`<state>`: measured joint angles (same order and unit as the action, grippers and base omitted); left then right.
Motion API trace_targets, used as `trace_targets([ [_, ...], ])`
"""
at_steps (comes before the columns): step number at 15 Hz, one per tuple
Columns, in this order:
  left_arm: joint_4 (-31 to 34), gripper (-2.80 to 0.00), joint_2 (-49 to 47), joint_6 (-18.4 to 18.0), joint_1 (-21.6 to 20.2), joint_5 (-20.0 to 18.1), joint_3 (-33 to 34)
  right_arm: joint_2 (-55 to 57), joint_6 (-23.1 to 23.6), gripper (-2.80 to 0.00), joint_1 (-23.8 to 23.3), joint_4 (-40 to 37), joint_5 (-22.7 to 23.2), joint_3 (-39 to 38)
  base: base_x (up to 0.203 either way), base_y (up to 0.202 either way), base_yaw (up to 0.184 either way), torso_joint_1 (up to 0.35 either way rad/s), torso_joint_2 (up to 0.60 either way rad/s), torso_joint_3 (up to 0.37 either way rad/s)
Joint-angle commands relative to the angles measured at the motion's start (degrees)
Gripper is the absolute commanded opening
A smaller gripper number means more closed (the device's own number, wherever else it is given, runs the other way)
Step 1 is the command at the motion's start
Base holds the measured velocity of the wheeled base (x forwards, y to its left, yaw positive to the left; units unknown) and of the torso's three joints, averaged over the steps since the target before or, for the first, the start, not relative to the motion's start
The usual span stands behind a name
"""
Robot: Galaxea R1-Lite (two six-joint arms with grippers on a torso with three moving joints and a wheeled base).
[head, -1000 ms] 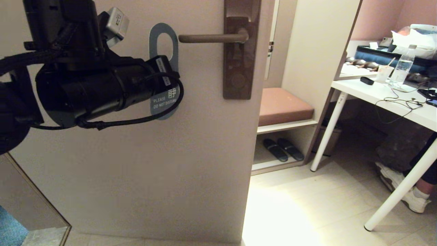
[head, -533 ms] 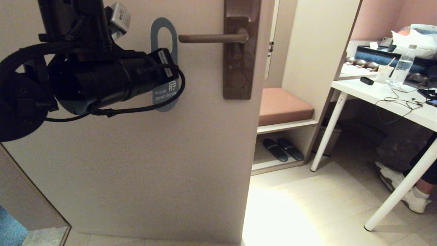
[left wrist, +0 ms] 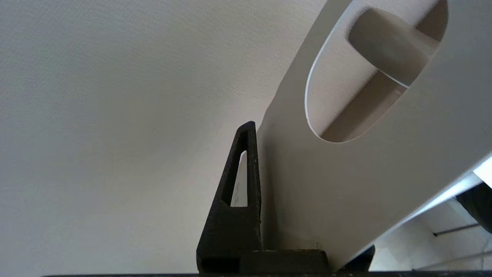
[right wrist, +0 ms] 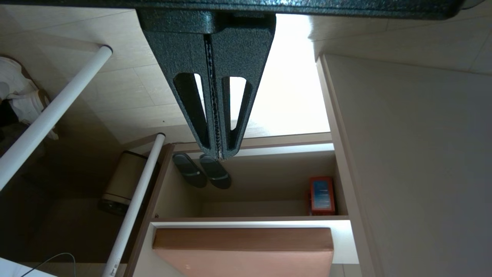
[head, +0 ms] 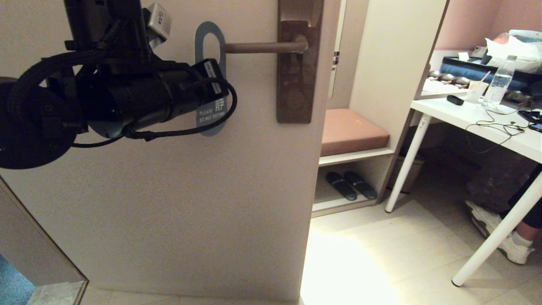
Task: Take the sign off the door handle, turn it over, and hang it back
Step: Hang the sign back with the other side facing out
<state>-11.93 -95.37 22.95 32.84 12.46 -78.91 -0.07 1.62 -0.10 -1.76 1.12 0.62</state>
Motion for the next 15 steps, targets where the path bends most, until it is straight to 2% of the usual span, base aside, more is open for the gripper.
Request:
trace_targets([
  [1, -0.11, -2.80, -0.08, 0.16, 0.62, 0.11, -0.02, 0.07, 0.05, -2.80, 0.01, 0.00, 0.02, -0.01, 0.000, 0.000, 0.000, 0.000, 0.00, 0.000],
  [15, -0.29, -2.80, -1.22, 0.16, 6.08, 0.11, -2.21, 0.07, 0.05, -2.80, 0.01, 0.00, 0.02, -0.01, 0.000, 0.000, 0.000, 0.000, 0.00, 0.000],
])
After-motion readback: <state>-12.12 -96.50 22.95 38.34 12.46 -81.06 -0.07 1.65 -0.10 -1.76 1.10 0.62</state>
